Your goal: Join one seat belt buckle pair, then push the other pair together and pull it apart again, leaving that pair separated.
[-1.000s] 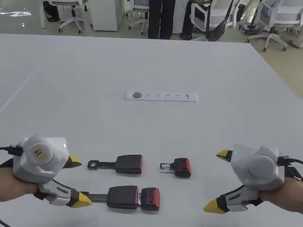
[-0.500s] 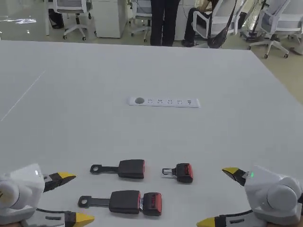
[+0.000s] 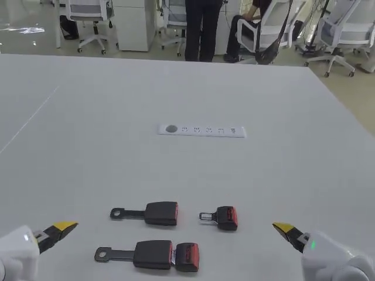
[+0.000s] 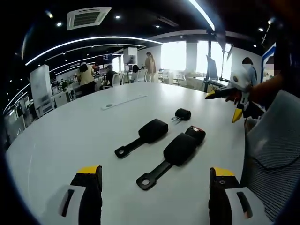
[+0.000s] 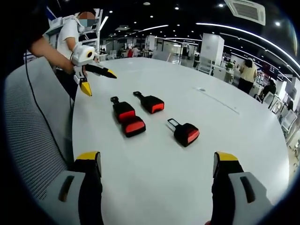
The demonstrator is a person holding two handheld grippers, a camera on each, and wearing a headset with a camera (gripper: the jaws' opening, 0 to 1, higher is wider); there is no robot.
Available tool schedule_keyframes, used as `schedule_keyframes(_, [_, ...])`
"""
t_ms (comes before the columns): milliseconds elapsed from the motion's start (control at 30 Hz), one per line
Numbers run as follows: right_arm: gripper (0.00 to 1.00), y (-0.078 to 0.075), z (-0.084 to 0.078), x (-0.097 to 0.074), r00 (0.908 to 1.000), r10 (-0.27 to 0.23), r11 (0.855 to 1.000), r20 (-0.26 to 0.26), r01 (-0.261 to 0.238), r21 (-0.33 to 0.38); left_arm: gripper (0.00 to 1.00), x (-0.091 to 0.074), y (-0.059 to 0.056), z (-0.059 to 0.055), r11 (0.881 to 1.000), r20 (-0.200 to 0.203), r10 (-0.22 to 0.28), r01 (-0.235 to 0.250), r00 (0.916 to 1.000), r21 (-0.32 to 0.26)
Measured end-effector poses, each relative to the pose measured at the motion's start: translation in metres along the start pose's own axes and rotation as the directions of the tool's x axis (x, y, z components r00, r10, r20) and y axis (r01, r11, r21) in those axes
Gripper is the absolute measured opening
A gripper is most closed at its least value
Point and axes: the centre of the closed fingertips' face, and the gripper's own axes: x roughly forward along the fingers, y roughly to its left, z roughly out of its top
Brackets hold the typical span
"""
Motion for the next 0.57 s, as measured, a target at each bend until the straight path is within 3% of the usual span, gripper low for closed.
schedule_keyframes(100, [0.99,0.0016,-0.0038,0.0000,1.0000,-0.001,1.000,0.005,0.001,0.008,1.00,0.0005,0.0047,-0.0039,1.000,-0.003,0.012,-0.012,0.9999,-0.001])
schedule_keyframes(367, [0.99,0.0054,-0.0049,-0.0003,1.0000,-0.008,1.000,0.006,0.008,0.025,1.00,0.0043,-0.0032,0.0004,1.000,0.001,-0.004,0.004,1.0000,0.010])
schedule_keyframes(500, [0.99,0.0068,-0.0057,0.0004,1.0000,-0.002,1.000,0.002,0.002,0.026,1.00,0.0039,0.0029,-0.0038,1.000,0.006,0.002,-0.002,1.0000,0.010])
schedule_keyframes(567, [0.99,0.0067,-0.0070,0.0013,1.0000,-0.002,1.000,-0.001,0.002,0.024,1.00,0.0026,-0.0015,0.0021,1.000,0.008,0.003,-0.003,1.0000,0.008])
